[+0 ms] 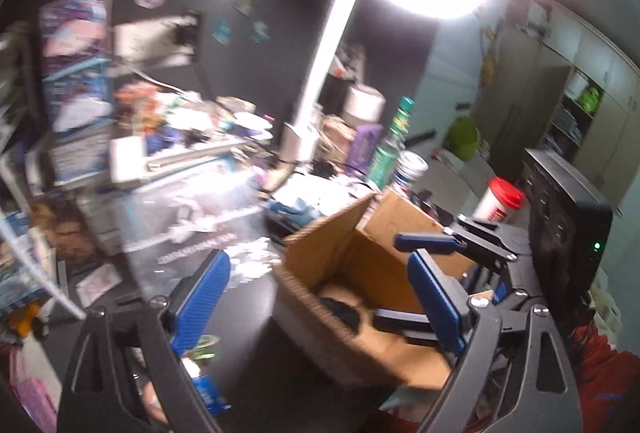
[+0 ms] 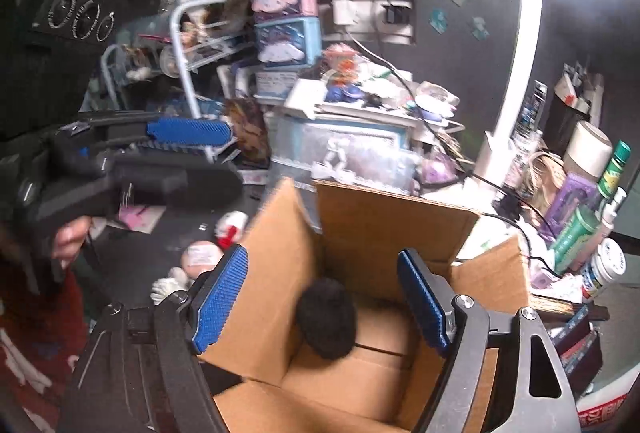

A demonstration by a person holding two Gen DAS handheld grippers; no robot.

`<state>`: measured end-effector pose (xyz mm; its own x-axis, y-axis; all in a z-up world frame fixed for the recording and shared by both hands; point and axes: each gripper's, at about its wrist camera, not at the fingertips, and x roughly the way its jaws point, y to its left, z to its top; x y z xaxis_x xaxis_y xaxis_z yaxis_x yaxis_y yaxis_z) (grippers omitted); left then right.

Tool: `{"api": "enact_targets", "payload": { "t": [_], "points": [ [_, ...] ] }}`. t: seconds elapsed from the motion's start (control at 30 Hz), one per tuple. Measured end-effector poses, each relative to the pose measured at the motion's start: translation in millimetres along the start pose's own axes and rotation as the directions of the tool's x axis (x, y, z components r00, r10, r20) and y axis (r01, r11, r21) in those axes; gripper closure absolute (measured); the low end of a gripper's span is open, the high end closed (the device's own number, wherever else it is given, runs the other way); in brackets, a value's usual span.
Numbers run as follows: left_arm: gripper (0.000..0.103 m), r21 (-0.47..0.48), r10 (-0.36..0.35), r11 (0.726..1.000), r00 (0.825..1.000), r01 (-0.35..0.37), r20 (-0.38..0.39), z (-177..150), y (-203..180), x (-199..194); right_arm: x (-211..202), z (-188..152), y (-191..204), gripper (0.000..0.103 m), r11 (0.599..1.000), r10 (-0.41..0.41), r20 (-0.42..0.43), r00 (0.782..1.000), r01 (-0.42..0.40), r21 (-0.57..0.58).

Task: Organize objects
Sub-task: 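Carry the pompom into the cardboard box and open the right gripper, then return the right gripper to the desk and grasp the white fabric flower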

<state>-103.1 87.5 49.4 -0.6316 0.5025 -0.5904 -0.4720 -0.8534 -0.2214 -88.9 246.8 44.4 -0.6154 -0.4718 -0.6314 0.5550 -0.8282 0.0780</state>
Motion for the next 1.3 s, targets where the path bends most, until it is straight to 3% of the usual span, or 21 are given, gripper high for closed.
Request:
{"api": "enact_targets", "payload": {
  "t": [0.23, 0.47, 0.67, 0.87, 1.07, 1.3],
  "points": [
    [0.010, -0.053, 0.146, 0.988, 0.987, -0.143, 0.071, -37.9, 45.5, -50.2, -5.5, -0.1, 75.1, 0.029, 0.982, 0.162, 0.083, 0.983, -0.153, -0.108],
    [0.007, -0.135, 0.253, 0.961, 0.964, -0.240, 0.085, -96.8, 97.2, -83.9, 44.0, -21.9, 144.4, 0.029, 0.938, 0.328, 0.002, 0.945, -0.325, -0.120],
    [0.007, -0.201, 0.282, 0.942, 0.958, -0.268, 0.043, -147.2, 131.4, -86.9, 109.3, -62.3, 157.7, 0.029, 0.944, 0.314, -0.114, 0.943, -0.322, -0.068],
    [0.007, -0.246, 0.234, 0.942, 0.972, -0.228, -0.007, -178.3, 150.1, -75.9, 146.4, -83.2, 158.2, 0.036, 0.947, 0.293, -0.195, 0.936, -0.312, -0.080],
    [0.007, -0.265, 0.208, 0.942, 0.978, -0.207, -0.027, -188.2, 155.5, -68.5, 165.4, -86.5, 161.0, 0.040, 0.948, 0.267, -0.232, 0.935, -0.298, -0.109],
    [0.007, -0.265, 0.196, 0.943, 0.980, -0.199, -0.037, -189.0, 157.3, -66.2, 178.3, -89.9, 160.9, 0.060, 0.946, 0.265, -0.258, 0.929, -0.303, -0.116]
  ]
}}
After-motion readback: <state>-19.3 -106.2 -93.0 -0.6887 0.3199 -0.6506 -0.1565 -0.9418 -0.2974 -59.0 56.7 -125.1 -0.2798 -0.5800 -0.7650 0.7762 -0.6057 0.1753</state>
